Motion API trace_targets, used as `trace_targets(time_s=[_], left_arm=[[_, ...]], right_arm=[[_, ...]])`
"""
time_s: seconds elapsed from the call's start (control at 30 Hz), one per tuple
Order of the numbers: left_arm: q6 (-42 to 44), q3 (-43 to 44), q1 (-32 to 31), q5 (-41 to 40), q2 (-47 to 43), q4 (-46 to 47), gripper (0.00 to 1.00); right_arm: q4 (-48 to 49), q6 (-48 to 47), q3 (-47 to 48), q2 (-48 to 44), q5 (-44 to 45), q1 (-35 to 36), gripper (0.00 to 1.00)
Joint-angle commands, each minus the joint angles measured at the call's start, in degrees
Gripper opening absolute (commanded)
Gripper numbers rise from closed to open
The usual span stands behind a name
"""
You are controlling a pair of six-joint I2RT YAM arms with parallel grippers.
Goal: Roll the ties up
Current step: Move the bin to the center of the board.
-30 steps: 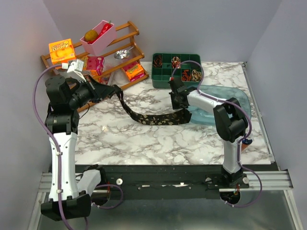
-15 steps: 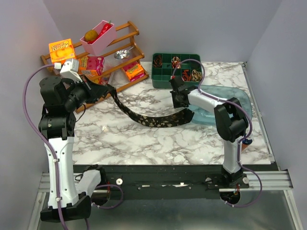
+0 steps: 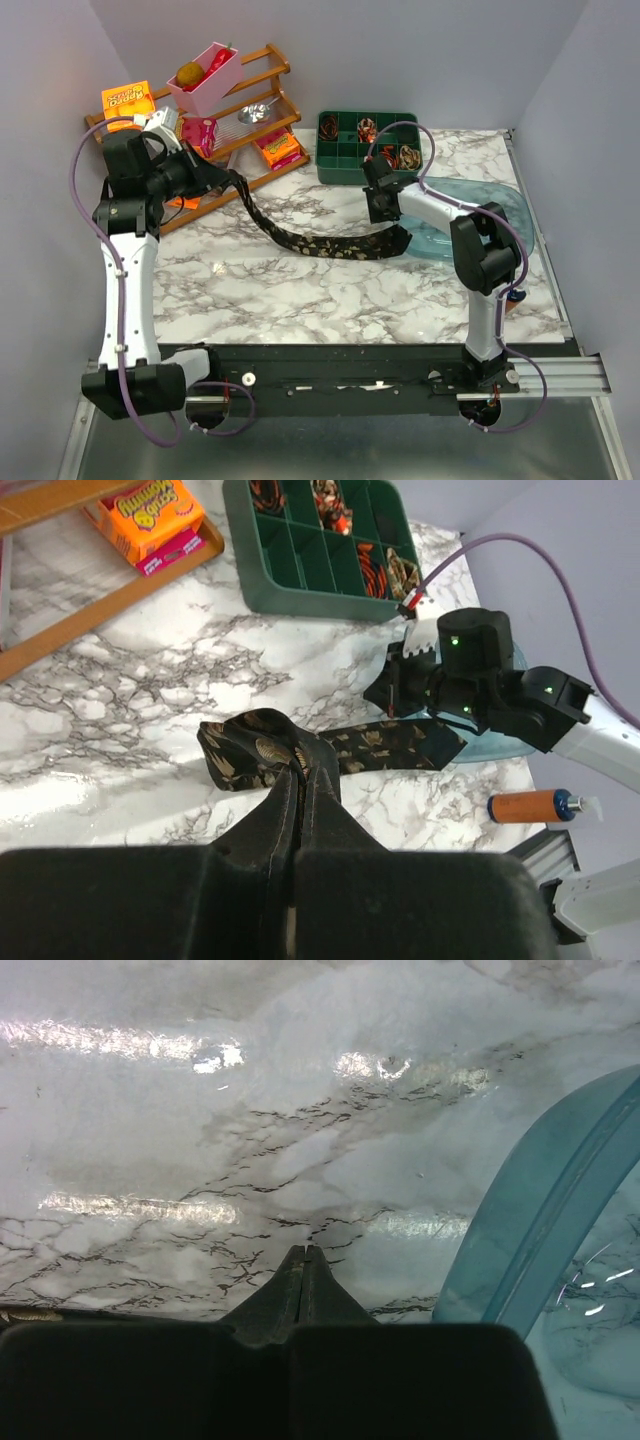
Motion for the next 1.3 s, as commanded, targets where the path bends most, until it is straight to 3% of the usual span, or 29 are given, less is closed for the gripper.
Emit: trace_targets(time_s=[0.0,0.23,0.37,0.53,0.93,1.27], left_arm=[[0.34,-1.21,0.80,3.33,3.93,1.39,0.00],[-1.05,-5.60,3.43,-2.29,4.12,2.35,0.00],[-5.89,-12.96,7.73,-0.11,1.49,7.62,0.00],[-7.83,-14.84,9.42,1.04,0.07,10.36,0.00],[-9.32,-12.11,9.24,5.43,0.77,11.15,0.00],[-6.69,-6.23,2.21,4.83,6.74,7.38,0.00]], right_arm=[[-1.24,-2.44,2.35,-1.17,-0.26,-0.70,0.01],[-0.62,-6.39,4.54,-3.02,-6.93,-1.14,0.01],[-0.18,-8.32,3.85,-3.99,-12.38,-1.14,0.01],[-5.34,-8.77,5.07,-0.21,-16.87,-0.96,0.01],[-18.54,-8.77,6.31,3.05,-8.80,2.20,0.01],[-19.52,-8.42,1.30,0.15,-10.20,4.84,0.01]])
